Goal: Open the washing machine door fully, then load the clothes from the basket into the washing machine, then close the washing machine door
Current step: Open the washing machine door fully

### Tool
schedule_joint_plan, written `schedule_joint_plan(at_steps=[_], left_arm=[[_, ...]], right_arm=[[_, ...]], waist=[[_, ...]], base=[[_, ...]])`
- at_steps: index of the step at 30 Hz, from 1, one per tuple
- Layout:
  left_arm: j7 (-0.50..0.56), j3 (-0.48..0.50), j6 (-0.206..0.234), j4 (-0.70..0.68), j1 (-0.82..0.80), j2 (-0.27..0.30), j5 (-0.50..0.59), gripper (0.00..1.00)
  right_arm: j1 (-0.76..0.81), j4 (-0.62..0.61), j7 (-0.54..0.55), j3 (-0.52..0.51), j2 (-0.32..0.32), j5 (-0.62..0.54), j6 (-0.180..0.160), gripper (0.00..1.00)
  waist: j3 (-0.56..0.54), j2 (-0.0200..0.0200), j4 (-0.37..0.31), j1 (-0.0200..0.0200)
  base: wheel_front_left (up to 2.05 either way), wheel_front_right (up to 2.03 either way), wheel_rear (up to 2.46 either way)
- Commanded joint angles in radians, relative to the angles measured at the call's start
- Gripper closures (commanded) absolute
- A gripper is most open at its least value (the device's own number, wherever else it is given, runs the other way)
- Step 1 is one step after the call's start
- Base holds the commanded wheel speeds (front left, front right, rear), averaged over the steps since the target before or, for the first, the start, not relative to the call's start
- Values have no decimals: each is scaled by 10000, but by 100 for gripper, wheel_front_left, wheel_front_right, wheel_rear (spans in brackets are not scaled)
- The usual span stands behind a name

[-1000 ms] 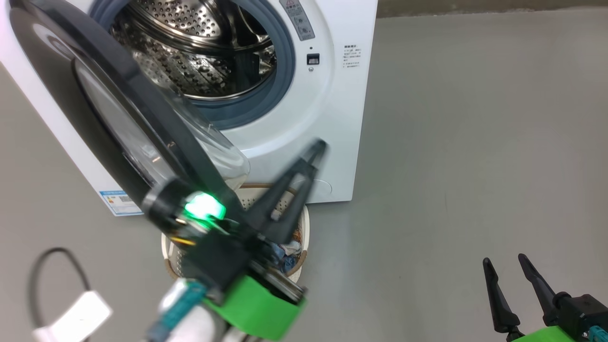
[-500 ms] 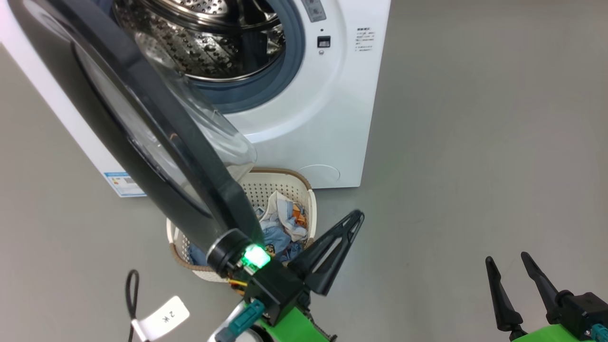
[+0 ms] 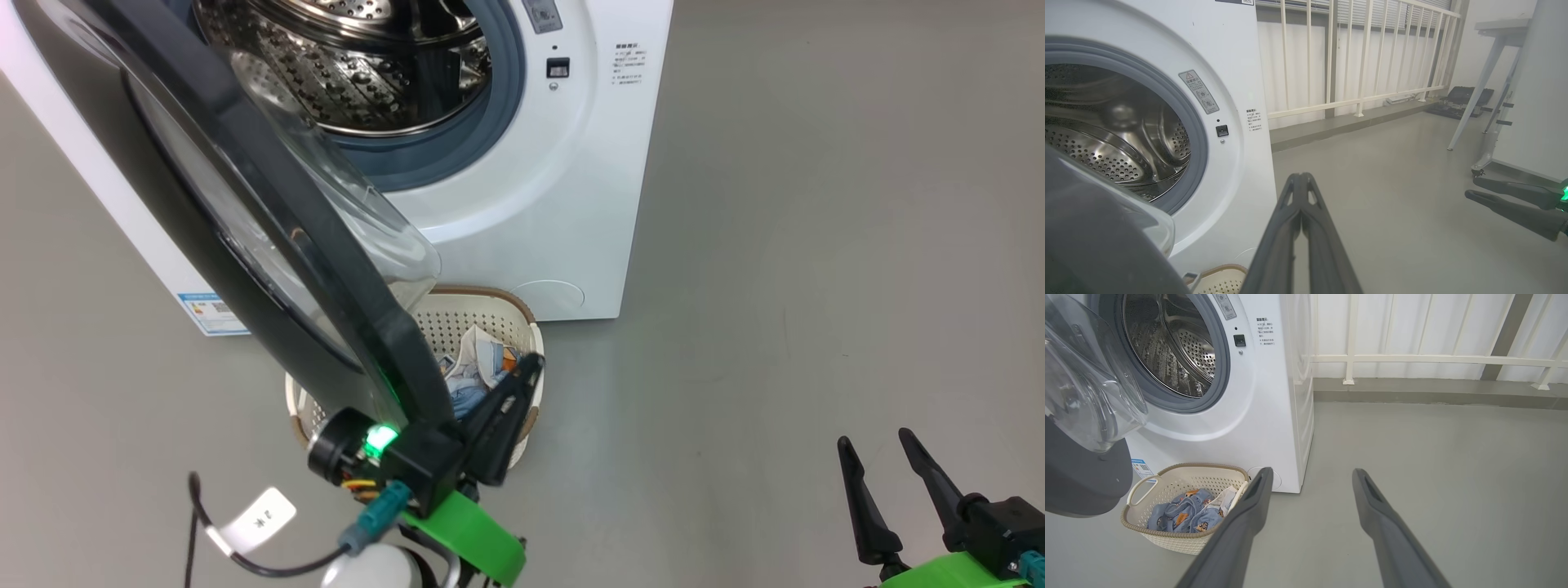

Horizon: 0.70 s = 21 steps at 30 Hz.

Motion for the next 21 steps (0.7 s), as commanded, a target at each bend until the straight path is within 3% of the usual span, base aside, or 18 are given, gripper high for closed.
schedule_joint_plan(at_steps=[1, 21], left_arm=[[-127, 393, 70, -158, -464, 63, -111, 100], [-427, 933, 391, 1077, -868, 163, -412, 100]], right_arm=[[-283, -204, -122, 249, -187, 50, 16, 0], [-499, -140, -122, 241, -186, 168, 16, 0]], waist=[[19, 0, -11, 0], [354, 0, 430, 0]], base=[[0, 0, 0], [0, 0, 0]])
